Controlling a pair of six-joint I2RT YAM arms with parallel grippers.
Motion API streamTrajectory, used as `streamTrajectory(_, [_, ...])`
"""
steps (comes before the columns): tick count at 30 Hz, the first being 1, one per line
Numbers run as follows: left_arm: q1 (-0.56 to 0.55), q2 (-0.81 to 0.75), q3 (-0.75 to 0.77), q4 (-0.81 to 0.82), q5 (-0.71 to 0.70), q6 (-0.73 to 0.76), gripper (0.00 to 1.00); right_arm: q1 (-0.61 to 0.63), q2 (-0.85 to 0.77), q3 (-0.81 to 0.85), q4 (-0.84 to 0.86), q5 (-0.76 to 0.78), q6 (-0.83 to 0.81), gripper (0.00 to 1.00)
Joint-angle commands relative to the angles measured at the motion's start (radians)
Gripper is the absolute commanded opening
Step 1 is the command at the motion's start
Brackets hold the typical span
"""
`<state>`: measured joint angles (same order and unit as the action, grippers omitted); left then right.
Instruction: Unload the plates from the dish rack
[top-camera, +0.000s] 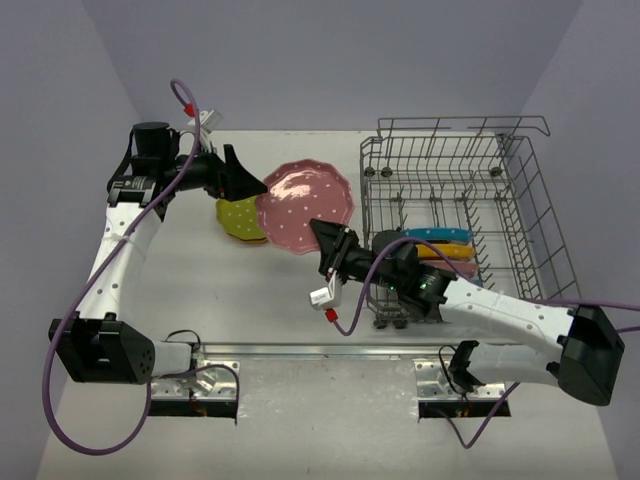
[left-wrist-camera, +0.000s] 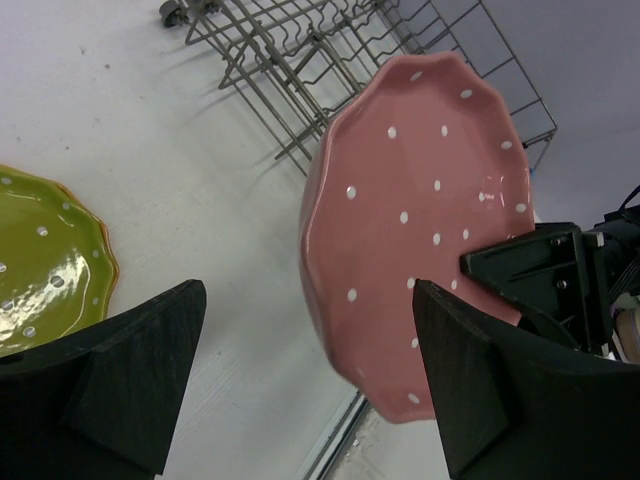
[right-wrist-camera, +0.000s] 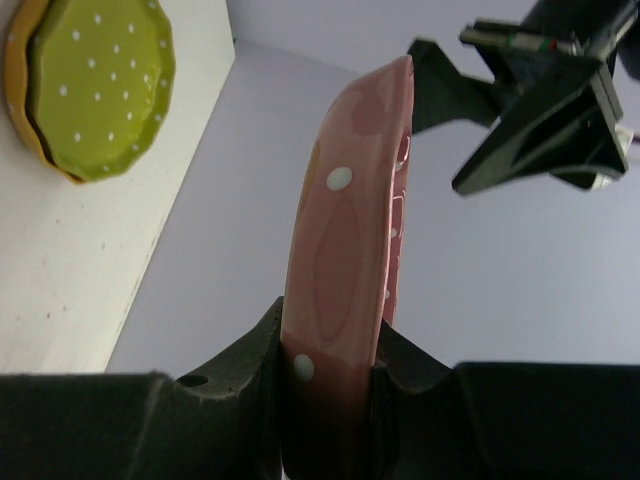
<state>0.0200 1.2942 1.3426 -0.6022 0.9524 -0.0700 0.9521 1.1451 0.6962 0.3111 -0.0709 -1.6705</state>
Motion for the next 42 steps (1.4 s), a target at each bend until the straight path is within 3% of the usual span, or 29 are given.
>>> streamTrajectory(1, [-0.009, -0.001, 0.000, 0.015, 0.045, 0.003, 0.79, 0.046, 0.005, 0.027, 0.344, 0.005, -0.102, 0.00])
streamTrajectory(9, [-0.009, 0.065, -0.048, -0.029, 0.127, 0.065, 0.56, 0.074, 0.111, 0.020, 0.543, 0.005, -0.141, 0.00])
streamTrajectory(16, [-0.009, 0.112, -0.061, -0.128, 0.217, 0.181, 0.26, 0.073, 0.117, 0.010, 0.536, 0.014, -0.137, 0.00])
streamTrajectory(18, [-0.009, 0.113, -0.066, -0.143, 0.255, 0.201, 0.02, 0.074, 0.117, 0.009, 0.503, 0.050, -0.131, 0.15])
streamTrajectory(19, [-0.009, 0.111, -0.066, -0.144, 0.264, 0.203, 0.00, 0.073, 0.116, 0.013, 0.478, 0.062, -0.121, 0.23])
streamTrajectory(21, [-0.009, 0.111, -0.065, -0.143, 0.273, 0.206, 0.00, 0.074, 0.111, 0.021, 0.456, 0.083, -0.103, 0.37])
streamTrajectory(24, [0.001, 0.116, -0.065, -0.118, 0.275, 0.185, 0.00, 0.073, 0.092, 0.054, 0.336, 0.164, -0.038, 0.72])
streamTrajectory(27, [0.053, 0.140, -0.054, -0.082, 0.291, 0.158, 0.00, 0.068, 0.071, 0.055, 0.270, 0.208, 0.011, 0.95])
streamTrajectory(28, [0.078, 0.149, -0.048, -0.063, 0.290, 0.144, 0.00, 0.064, 0.058, 0.044, 0.256, 0.219, 0.018, 0.98])
streamTrajectory(32, [0.178, 0.183, -0.039, 0.056, 0.284, 0.011, 0.00, 0.049, -0.006, 0.000, 0.199, 0.259, 0.049, 0.99])
streamTrajectory(36, [0.232, 0.245, -0.008, 0.122, 0.155, -0.032, 0.00, 0.013, -0.047, 0.018, 0.098, 0.312, 0.147, 0.99])
streamTrajectory(42, [0.236, 0.375, 0.000, 0.211, -0.046, -0.034, 0.00, -0.119, -0.096, 0.181, -0.211, 0.379, 0.491, 0.99])
